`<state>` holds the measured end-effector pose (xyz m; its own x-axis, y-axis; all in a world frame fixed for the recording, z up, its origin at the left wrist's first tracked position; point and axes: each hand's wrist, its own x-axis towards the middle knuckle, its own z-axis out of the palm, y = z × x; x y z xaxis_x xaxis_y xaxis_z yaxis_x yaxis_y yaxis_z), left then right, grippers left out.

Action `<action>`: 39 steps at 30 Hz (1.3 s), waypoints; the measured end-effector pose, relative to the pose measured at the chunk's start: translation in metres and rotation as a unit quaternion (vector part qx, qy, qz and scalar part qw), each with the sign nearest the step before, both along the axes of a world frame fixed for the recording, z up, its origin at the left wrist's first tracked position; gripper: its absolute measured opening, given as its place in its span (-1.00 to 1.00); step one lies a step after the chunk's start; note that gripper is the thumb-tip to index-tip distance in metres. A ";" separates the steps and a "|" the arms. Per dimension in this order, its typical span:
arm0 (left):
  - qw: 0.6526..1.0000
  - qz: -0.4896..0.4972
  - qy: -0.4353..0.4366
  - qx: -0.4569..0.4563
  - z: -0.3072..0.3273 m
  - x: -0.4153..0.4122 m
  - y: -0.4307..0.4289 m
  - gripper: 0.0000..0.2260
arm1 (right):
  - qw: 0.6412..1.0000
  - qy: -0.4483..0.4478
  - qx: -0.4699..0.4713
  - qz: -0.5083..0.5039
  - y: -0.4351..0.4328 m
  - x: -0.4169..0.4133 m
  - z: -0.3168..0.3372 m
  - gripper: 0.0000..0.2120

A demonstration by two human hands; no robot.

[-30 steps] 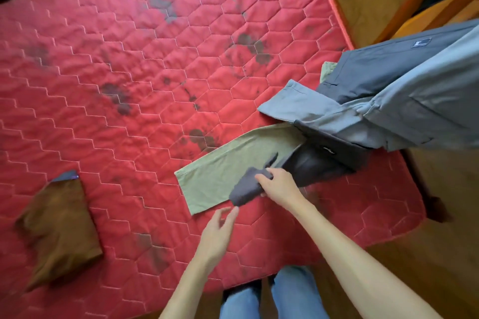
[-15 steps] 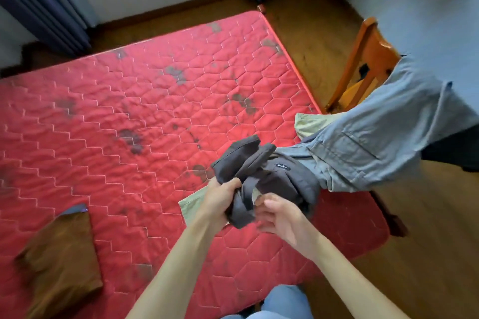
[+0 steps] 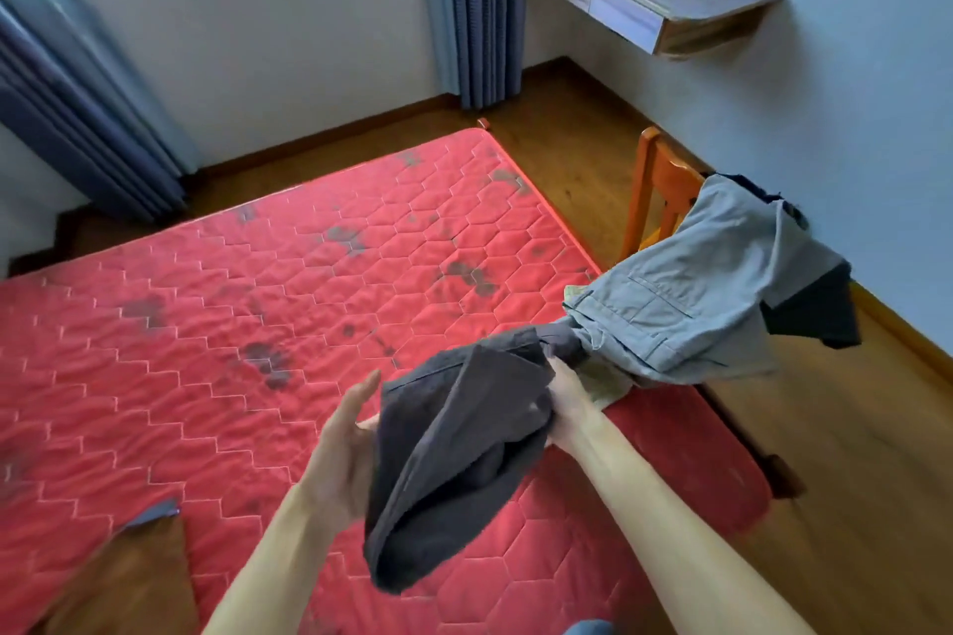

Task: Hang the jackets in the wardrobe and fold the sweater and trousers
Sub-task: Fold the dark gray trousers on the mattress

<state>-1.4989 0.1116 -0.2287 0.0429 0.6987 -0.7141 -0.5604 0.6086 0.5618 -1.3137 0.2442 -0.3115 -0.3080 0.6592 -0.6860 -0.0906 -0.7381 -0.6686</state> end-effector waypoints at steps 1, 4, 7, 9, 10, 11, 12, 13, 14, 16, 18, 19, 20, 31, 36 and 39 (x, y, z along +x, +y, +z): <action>1.000 0.010 -0.016 0.003 -0.004 -0.009 0.001 -0.33 | 0.999 0.038 0.007 -0.003 -0.003 -0.002 0.008 -0.90; 0.999 -0.036 0.004 -0.025 -0.010 -0.013 0.019 -0.16 | 0.994 0.097 0.045 -0.020 -0.016 0.001 0.038 -0.86; 0.998 -0.066 0.011 -0.019 -0.018 0.003 0.044 -0.02 | 0.983 0.151 0.082 0.067 -0.034 0.011 0.075 -0.79; 0.999 -0.034 -0.013 0.003 -0.024 0.017 0.062 -0.05 | 0.974 0.156 0.117 0.112 -0.044 0.016 0.095 -0.84; 0.999 -0.005 -0.039 0.014 -0.024 0.024 0.072 -0.12 | 0.972 0.145 0.132 0.132 -0.049 0.020 0.101 -0.83; 0.998 0.019 -0.050 0.022 -0.024 0.031 0.083 -0.22 | 0.969 0.127 0.146 0.151 -0.054 0.022 0.105 -0.81; 0.997 0.035 -0.058 0.031 -0.021 0.040 0.093 -0.38 | 0.966 0.111 0.160 0.171 -0.059 0.026 0.107 -0.79; 0.997 0.064 -0.026 0.029 -0.016 0.047 0.101 -0.62 | 0.962 0.089 0.171 0.192 -0.064 0.029 0.108 -0.79; 0.996 0.085 0.006 0.039 -0.010 0.053 0.104 -0.87 | 0.956 0.062 0.184 0.219 -0.068 0.032 0.107 -0.81; 0.988 0.117 0.072 0.064 -0.007 0.056 0.109 -0.78 | 0.938 -0.005 0.212 0.273 -0.075 0.038 0.105 -0.85; 0.982 0.147 0.108 0.049 -0.002 0.051 0.115 -0.74 | 0.909 -0.077 0.232 0.338 -0.077 0.042 0.099 -0.88; 0.978 0.168 0.122 0.035 0.002 0.048 0.116 -0.76 | 0.889 -0.113 0.242 0.372 -0.077 0.043 0.096 -0.87; 0.973 0.192 0.122 0.037 0.002 0.043 0.117 -0.77 | 0.864 -0.152 0.260 0.403 -0.073 0.045 0.089 -0.91; 0.965 0.145 0.070 0.208 0.108 0.014 0.080 -0.69 | 0.889 -0.117 0.398 0.192 0.013 0.026 0.115 -0.78; 0.942 0.066 0.099 0.314 0.152 0.011 0.068 -0.61 | 0.904 -0.030 0.380 0.195 0.016 0.014 0.162 -0.60; 0.914 0.059 0.178 0.360 0.164 -0.005 0.057 -0.46 | 0.904 0.132 0.302 0.272 0.014 0.029 0.190 -0.64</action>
<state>-1.5035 0.1683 -0.0650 -0.2093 0.9776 -0.0213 -0.3021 -0.0439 0.9523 -1.2844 0.2581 -0.1217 -0.8002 0.5901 -0.1074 -0.0389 -0.2297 -0.9725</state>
